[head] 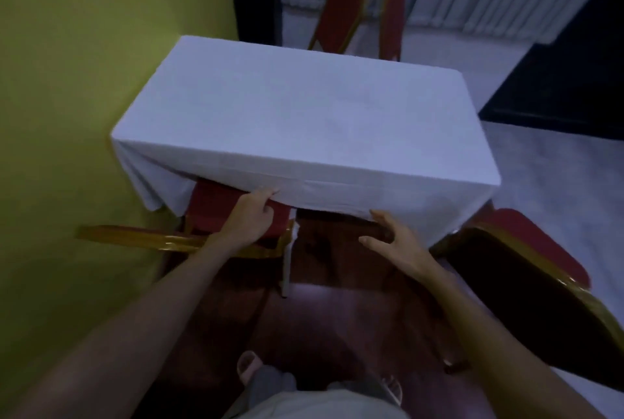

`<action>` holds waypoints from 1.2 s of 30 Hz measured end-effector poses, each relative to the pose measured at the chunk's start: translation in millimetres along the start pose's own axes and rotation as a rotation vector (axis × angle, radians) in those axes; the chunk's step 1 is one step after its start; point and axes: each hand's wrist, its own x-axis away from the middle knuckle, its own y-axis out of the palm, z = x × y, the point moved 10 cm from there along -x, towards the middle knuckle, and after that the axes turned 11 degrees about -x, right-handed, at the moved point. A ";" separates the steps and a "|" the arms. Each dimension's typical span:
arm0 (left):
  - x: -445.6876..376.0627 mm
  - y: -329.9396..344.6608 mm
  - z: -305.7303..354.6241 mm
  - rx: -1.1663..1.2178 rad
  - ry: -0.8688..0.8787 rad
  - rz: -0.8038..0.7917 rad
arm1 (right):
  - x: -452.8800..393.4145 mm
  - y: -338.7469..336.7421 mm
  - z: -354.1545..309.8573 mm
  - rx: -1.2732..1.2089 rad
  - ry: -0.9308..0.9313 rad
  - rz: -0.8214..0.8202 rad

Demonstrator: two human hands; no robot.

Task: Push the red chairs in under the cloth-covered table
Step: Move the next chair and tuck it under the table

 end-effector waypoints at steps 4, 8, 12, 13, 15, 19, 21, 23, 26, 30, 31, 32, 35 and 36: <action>-10.6 70.8 108.4 -0.021 0.111 -0.064 | 52.0 -114.8 54.9 0.086 -0.001 0.197; -10.3 143.9 225.9 -0.004 0.205 -0.147 | 103.0 -205.9 97.4 0.247 -0.069 0.245; 4.3 206.4 334.9 -0.035 0.382 -0.260 | 142.5 -269.3 153.6 0.285 0.058 0.238; 8.0 218.6 355.9 -0.055 0.442 -0.276 | 148.1 -275.7 168.9 0.285 0.098 0.210; 13.4 239.1 389.2 -0.107 0.544 -0.287 | 155.5 -282.3 193.6 0.282 0.167 0.146; 18.0 272.5 433.0 -0.280 0.714 -0.311 | 158.6 -272.1 229.0 0.319 0.226 -0.016; 15.8 285.1 445.5 -0.300 0.768 -0.355 | 158.2 -268.1 243.4 0.301 0.251 -0.053; 7.0 290.5 451.2 -0.315 0.796 -0.350 | 156.2 -267.1 249.6 0.275 0.267 -0.059; -2.7 303.7 452.8 -0.358 0.767 -0.361 | 155.6 -268.8 250.7 0.248 0.258 -0.086; -5.7 308.6 458.5 -0.397 0.691 -0.387 | 159.3 -266.5 247.7 0.246 0.264 -0.194; -6.8 308.7 458.6 -0.404 0.668 -0.396 | 158.5 -266.2 250.0 0.250 0.272 -0.223; -8.4 308.8 459.3 -0.403 0.645 -0.392 | 156.8 -265.9 254.3 0.262 0.277 -0.263; -10.7 309.7 460.0 -0.363 0.607 -0.278 | 150.2 -263.4 271.8 0.366 0.281 -0.405; -10.6 312.5 457.9 -0.351 0.580 -0.253 | 149.2 -262.7 275.9 0.372 0.281 -0.454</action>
